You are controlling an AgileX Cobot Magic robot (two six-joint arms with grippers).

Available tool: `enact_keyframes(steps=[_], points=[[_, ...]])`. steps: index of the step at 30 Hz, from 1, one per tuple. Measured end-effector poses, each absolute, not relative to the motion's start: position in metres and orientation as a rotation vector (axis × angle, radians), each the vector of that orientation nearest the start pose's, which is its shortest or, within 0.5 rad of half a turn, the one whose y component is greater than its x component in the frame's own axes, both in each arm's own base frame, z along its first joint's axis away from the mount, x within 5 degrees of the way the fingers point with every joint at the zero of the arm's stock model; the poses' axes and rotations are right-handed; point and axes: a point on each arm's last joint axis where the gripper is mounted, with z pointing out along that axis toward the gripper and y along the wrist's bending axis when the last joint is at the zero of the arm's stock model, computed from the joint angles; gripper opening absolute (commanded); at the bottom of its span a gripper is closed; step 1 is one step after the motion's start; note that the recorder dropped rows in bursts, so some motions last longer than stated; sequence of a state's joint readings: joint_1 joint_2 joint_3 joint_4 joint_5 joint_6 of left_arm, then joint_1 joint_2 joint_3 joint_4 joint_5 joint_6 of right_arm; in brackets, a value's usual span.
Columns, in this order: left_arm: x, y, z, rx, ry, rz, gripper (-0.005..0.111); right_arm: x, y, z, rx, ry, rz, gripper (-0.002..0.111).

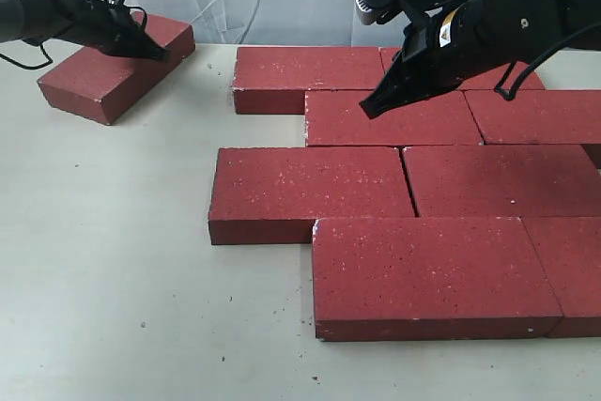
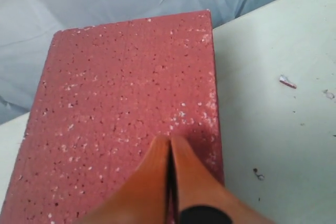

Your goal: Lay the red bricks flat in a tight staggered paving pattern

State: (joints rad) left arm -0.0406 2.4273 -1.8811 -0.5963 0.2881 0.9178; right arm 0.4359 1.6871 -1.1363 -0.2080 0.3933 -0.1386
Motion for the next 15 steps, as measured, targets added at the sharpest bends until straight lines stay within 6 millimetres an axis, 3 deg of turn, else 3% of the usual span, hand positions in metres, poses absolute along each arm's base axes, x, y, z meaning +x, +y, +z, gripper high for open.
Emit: enact_keyframes(steps=[4,15], points=[[0.539,-0.038,0.128,0.529,2.224,-0.047,0.0,0.334,0.148,0.239,-0.87,2.252,-0.047,-0.001],[0.527,-0.017,0.133,0.549,2.362,-0.201,0.0,0.334,0.148,0.239,-0.87,2.252,-0.047,-0.001]])
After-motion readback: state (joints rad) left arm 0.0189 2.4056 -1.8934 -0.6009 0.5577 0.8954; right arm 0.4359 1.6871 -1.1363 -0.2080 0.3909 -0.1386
